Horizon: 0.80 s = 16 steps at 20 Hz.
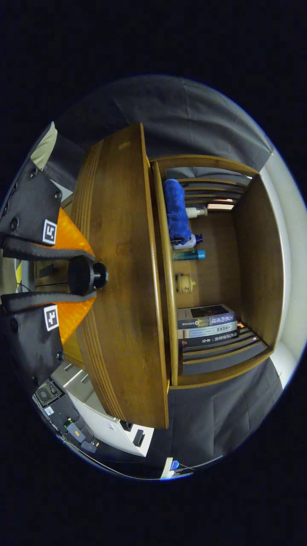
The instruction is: Pull open the drawer, take out the items inside it, and place them on the countertop above the cabinet.
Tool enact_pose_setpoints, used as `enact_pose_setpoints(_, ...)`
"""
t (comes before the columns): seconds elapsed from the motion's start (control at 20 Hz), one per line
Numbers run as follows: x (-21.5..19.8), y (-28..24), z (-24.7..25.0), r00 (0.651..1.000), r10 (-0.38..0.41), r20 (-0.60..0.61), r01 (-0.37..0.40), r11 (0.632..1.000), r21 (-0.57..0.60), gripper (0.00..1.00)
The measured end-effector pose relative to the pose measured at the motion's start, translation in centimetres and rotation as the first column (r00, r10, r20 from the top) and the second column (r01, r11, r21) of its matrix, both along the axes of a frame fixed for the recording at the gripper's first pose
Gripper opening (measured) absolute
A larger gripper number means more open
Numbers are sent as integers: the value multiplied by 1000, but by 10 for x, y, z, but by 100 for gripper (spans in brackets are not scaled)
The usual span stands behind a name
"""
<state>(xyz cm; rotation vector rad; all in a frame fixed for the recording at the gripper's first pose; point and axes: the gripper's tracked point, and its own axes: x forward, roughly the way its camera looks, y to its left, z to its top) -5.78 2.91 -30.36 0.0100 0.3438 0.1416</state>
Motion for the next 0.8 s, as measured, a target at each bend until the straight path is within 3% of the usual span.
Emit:
enact_pose_setpoints(0.65, -46, -6, -5, 1000, 20, -18, -21, 998, -65, 38)
enact_pose_setpoints(0.7, -47, -15, -16, 999, -34, -30, 31, 994, -105, 38)
enact_pose_setpoints(0.75, -59, -38, -38, 987, -132, -91, 121, 986, -118, 28)
enact_pose_setpoints(0.8, -80, -33, -31, 993, -86, -82, 82, 996, -44, 18)
